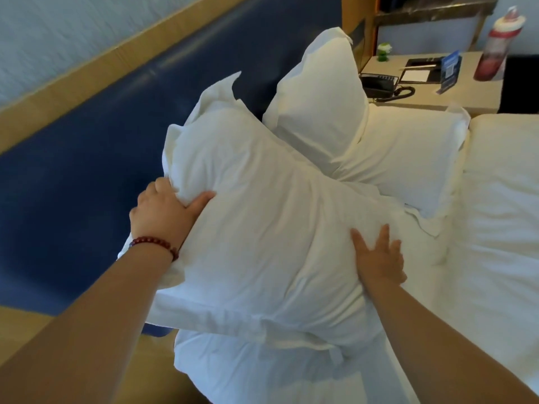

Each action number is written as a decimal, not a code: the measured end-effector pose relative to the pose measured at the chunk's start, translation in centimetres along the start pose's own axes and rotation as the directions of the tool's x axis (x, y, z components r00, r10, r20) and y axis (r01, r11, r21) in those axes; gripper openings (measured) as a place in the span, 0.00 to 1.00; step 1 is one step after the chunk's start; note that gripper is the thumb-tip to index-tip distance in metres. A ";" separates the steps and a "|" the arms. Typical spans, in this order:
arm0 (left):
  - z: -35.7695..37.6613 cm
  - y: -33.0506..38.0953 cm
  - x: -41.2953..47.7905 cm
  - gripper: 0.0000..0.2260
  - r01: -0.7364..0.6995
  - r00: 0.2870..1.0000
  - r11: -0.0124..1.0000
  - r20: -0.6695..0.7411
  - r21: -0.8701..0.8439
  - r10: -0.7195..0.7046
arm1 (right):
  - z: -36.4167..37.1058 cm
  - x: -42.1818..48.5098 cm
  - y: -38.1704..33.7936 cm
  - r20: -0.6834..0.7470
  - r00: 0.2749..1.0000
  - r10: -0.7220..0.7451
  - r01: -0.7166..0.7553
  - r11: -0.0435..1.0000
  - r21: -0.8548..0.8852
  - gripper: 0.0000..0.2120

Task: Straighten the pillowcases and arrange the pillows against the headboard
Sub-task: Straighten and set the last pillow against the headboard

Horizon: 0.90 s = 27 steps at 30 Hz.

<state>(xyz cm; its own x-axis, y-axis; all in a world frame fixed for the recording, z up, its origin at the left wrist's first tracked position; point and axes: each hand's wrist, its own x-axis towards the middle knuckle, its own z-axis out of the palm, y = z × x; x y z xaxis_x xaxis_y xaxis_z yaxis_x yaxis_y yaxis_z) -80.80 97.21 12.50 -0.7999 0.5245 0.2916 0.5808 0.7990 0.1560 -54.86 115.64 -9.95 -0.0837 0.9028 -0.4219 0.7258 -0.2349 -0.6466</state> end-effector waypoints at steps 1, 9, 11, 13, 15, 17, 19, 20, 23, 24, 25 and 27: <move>0.6 0.1 0.0 0.38 -0.003 1.000 1.000 0.012 0.005 0.003 | 0.1 0.7 1.1 0.009 0.997 0.074 -0.074 0.991 0.114 0.45; 2.6 0.3 0.3 0.37 0.027 0.995 0.999 0.100 -0.031 -0.024 | 2.6 4.0 9.1 0.406 0.865 0.296 -0.501 0.546 0.671 0.48; 2.4 0.1 0.6 0.36 0.051 0.992 0.997 0.123 -0.066 -0.043 | 1.5 2.6 7.2 0.463 0.865 0.192 -0.491 0.514 0.704 0.39; 1.9 0.0 1.0 0.33 0.068 0.990 0.992 0.130 -0.108 -0.053 | 0.3 1.5 5.9 0.469 0.877 0.104 -0.454 0.499 0.738 0.30; 1.3 0.1 1.2 0.32 0.064 0.992 0.988 0.118 -0.137 -0.048 | -0.5 1.0 5.6 0.468 0.874 0.134 -0.472 0.466 0.748 0.41; 0.7 0.6 1.2 0.31 0.044 0.994 0.986 0.104 -0.162 -0.028 | -1.8 0.4 5.3 0.339 0.893 0.296 -0.449 0.520 0.727 0.60; 0.4 1.3 1.2 0.31 0.015 0.997 0.983 0.075 -0.181 -0.002 | -3.5 -0.5 4.2 0.087 0.930 0.357 -0.326 0.694 0.642 0.52; 0.4 1.7 1.4 0.32 0.002 0.998 0.985 0.059 -0.175 0.008 | -4.0 -0.6 3.9 -0.041 0.939 0.341 -0.251 0.764 0.595 0.46; 0.9 2.9 1.8 0.34 -0.036 0.999 0.992 0.011 -0.123 0.038 | -4.0 -1.4 3.1 -0.188 0.933 0.307 -0.169 0.834 0.525 0.40; 1.3 3.3 2.0 0.35 -0.059 0.998 0.994 -0.007 -0.088 0.059 | -3.4 -1.7 3.7 -0.147 0.935 0.324 -0.208 0.833 0.513 0.41; 1.9 3.7 2.0 0.35 -0.082 0.997 0.996 -0.007 -0.044 0.081 | -2.7 -2.3 4.6 -0.083 0.936 0.342 -0.264 0.837 0.479 0.42; 3.5 4.0 1.9 0.35 -0.093 0.992 0.995 0.094 0.037 0.089 | -1.9 -3.2 7.1 0.073 0.934 0.349 -0.343 0.825 0.450 0.46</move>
<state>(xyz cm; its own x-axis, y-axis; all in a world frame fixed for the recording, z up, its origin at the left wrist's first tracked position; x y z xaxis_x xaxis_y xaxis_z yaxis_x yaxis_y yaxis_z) -80.50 102.38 10.40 -0.7556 0.6189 0.2147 0.6466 0.7571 0.0929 -48.18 111.78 -12.00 0.1254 0.7352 -0.6662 0.3200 -0.6655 -0.6743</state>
